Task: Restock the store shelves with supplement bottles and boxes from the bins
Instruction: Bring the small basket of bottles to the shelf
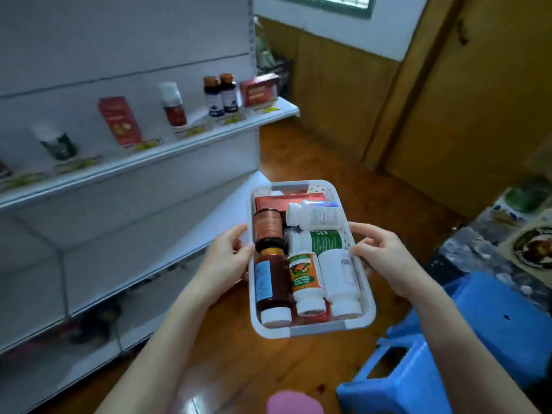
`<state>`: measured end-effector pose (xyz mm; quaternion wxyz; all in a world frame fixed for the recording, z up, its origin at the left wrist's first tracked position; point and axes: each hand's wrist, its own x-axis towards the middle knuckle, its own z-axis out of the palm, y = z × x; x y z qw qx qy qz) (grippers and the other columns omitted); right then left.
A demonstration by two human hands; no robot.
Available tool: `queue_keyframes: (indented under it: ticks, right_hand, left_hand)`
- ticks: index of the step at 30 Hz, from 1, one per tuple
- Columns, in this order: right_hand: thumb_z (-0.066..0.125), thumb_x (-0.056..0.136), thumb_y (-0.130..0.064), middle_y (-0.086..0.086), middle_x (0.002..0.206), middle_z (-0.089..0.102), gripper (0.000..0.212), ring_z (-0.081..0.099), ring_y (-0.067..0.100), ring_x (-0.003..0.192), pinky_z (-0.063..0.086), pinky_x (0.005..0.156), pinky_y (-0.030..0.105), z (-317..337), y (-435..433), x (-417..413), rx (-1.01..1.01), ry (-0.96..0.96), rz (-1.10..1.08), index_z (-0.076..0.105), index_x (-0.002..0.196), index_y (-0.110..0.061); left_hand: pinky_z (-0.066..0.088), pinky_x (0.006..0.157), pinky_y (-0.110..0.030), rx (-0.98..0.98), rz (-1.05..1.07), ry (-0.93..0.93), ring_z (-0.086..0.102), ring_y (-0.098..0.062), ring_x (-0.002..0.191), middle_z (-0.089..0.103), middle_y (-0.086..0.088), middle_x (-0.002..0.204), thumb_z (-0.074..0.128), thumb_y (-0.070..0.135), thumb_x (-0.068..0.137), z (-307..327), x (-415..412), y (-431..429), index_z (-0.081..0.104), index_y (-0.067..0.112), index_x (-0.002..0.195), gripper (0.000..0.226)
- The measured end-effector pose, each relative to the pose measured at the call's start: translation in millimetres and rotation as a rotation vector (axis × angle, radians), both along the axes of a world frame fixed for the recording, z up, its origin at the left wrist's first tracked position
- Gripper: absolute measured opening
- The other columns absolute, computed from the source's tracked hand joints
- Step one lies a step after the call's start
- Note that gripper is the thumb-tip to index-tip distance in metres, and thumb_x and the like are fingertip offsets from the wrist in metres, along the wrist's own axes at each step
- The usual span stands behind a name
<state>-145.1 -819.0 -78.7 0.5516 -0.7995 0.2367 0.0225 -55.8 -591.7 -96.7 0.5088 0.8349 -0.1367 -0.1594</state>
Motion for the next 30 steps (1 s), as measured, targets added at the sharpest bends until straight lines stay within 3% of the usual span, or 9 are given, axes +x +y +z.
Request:
queue_keyframes:
  ticks: [4, 8, 12, 14, 18, 21, 25, 28, 30]
  right_hand:
    - [0.051, 0.086, -0.005, 0.009, 0.077, 0.062, 0.043, 0.060, 0.008, 0.058, 0.045, 0.045, 0.020, -6, 88, 27, -0.013, 0.022, 0.144, 0.054, 0.125, -0.024]
    - [0.049, 0.085, -0.001, 0.010, 0.076, 0.058, 0.042, 0.058, 0.011, 0.055, 0.044, 0.041, 0.019, -16, 173, 43, -0.010, 0.056, 0.252, 0.057, 0.120, -0.023]
    - [0.051, 0.083, 0.001, 0.009, 0.071, 0.054, 0.040, 0.055, 0.021, 0.058, 0.051, 0.055, 0.035, -34, 243, 59, -0.015, 0.099, 0.355, 0.059, 0.114, -0.021]
    - [0.052, 0.082, 0.000, 0.011, 0.072, 0.055, 0.040, 0.054, 0.024, 0.064, 0.052, 0.064, 0.041, -43, 269, 68, -0.030, 0.125, 0.405, 0.060, 0.114, -0.022]
    - [0.049, 0.082, 0.002, 0.010, 0.068, 0.052, 0.042, 0.050, 0.024, 0.059, 0.048, 0.056, 0.033, -56, 308, 96, -0.061, 0.163, 0.475, 0.058, 0.116, -0.021]
    - [0.048, 0.085, 0.002, 0.006, 0.065, 0.051, 0.042, 0.049, 0.013, 0.047, 0.042, 0.039, 0.018, -65, 327, 123, -0.073, 0.203, 0.503, 0.056, 0.122, -0.017]
    - [0.046, 0.087, 0.003, 0.001, 0.061, 0.049, 0.042, 0.045, -0.002, 0.032, 0.034, 0.032, 0.012, -80, 345, 170, -0.083, 0.220, 0.547, 0.054, 0.124, -0.016]
    - [0.047, 0.088, 0.001, 0.000, 0.063, 0.051, 0.042, 0.050, -0.004, 0.040, 0.040, 0.037, 0.011, -95, 357, 212, -0.101, 0.230, 0.576, 0.052, 0.126, -0.015]
    - [0.046, 0.089, -0.001, 0.000, 0.070, 0.055, 0.043, 0.057, 0.002, 0.054, 0.046, 0.040, 0.014, -109, 367, 241, -0.088, 0.265, 0.590, 0.049, 0.128, -0.017]
  left_hand:
    - [0.055, 0.050, -0.028, -0.050, 0.164, 0.020, 0.055, -0.014, 0.054, 0.055, -0.006, 0.066, 0.048, 0.002, 0.092, 0, -15, 100, 0.052, 0.035, 0.105, 0.036]
    - [0.054, 0.051, -0.025, -0.024, 0.301, 0.057, 0.058, -0.015, 0.061, 0.056, -0.011, 0.073, 0.048, 0.004, 0.092, -6, -37, 191, 0.050, 0.027, 0.124, 0.039]
    - [0.057, 0.062, -0.036, 0.042, 0.410, 0.082, 0.063, -0.031, 0.079, 0.061, -0.023, 0.089, 0.049, 0.006, 0.092, -20, -47, 264, 0.049, 0.022, 0.131, 0.042]
    - [0.056, 0.067, -0.043, 0.050, 0.453, 0.097, 0.061, -0.033, 0.079, 0.059, -0.021, 0.083, 0.050, 0.005, 0.091, -28, -47, 289, 0.050, 0.021, 0.131, 0.042]
    - [0.053, 0.065, -0.038, 0.030, 0.517, 0.146, 0.055, -0.022, 0.074, 0.054, -0.013, 0.076, 0.048, 0.004, 0.091, -44, -32, 323, 0.050, 0.023, 0.130, 0.043]
    - [0.051, 0.058, -0.030, 0.002, 0.548, 0.185, 0.054, -0.018, 0.071, 0.052, -0.010, 0.075, 0.048, 0.004, 0.092, -61, -9, 340, 0.046, 0.024, 0.133, 0.046]
    - [0.052, 0.061, -0.032, -0.016, 0.593, 0.232, 0.055, -0.019, 0.073, 0.053, -0.009, 0.077, 0.047, 0.005, 0.093, -84, 33, 354, 0.043, 0.025, 0.136, 0.047]
    - [0.052, 0.064, -0.037, -0.014, 0.656, 0.284, 0.056, -0.019, 0.076, 0.054, -0.008, 0.081, 0.048, 0.008, 0.093, -106, 70, 362, 0.040, 0.025, 0.139, 0.049]
    - [0.047, 0.061, -0.026, -0.016, 0.692, 0.293, 0.054, -0.012, 0.075, 0.055, -0.002, 0.084, 0.050, 0.009, 0.093, -123, 96, 369, 0.039, 0.021, 0.139, 0.049]
